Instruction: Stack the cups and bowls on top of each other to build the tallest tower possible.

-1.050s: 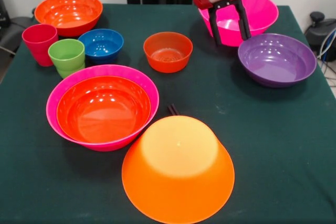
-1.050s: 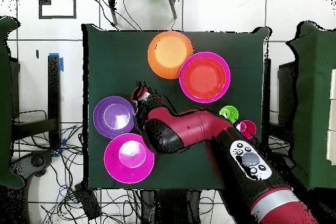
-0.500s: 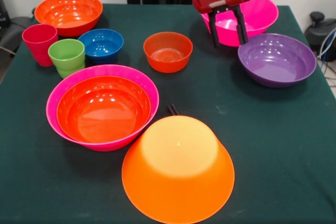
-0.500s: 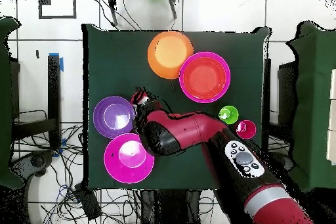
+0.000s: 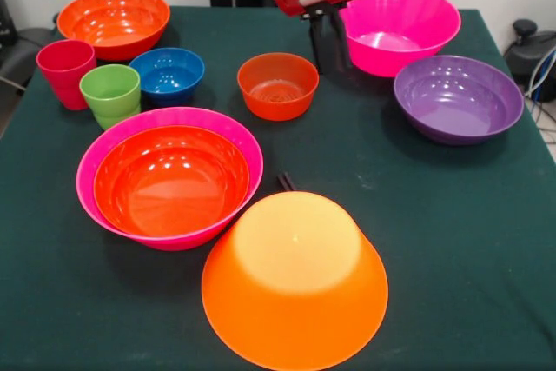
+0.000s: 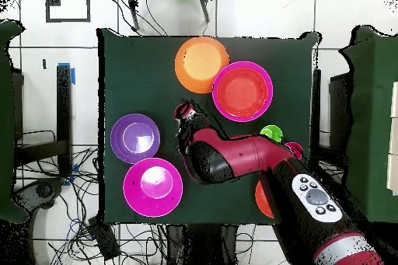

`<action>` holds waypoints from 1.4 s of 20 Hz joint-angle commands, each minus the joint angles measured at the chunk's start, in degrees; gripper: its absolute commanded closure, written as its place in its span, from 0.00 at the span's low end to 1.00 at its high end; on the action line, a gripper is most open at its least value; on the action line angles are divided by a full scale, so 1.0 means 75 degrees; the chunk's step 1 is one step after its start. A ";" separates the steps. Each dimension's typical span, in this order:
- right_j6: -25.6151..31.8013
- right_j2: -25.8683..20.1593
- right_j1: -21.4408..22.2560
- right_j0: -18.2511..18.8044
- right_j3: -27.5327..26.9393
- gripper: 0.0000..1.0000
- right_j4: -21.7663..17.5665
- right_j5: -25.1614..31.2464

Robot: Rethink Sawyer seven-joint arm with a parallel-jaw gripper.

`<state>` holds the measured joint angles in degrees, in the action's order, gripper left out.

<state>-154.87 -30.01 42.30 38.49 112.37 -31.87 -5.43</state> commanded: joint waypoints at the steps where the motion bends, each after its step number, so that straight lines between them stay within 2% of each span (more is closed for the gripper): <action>1: 0.0725 -0.0129 0.0014 -0.0232 -0.0017 1.00 -0.0621 0.0832; 15: 0.0460 0.0425 0.0071 -0.0650 -0.0137 1.00 -0.0637 0.0367; 18: 0.0692 0.1124 0.0285 -0.1163 -0.0510 1.00 -0.0989 -0.0089; 20: 0.0922 0.1322 0.0508 -0.1327 -0.0668 1.00 -0.1244 -0.0118; 24: 0.0872 0.1685 0.0753 -0.1645 -0.0760 1.00 -0.1502 -0.0161; 28: 0.0829 0.1507 0.0745 -0.1572 -0.0868 1.00 -0.1788 -0.0033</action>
<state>-154.87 -21.76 47.04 28.10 110.00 -38.83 -5.50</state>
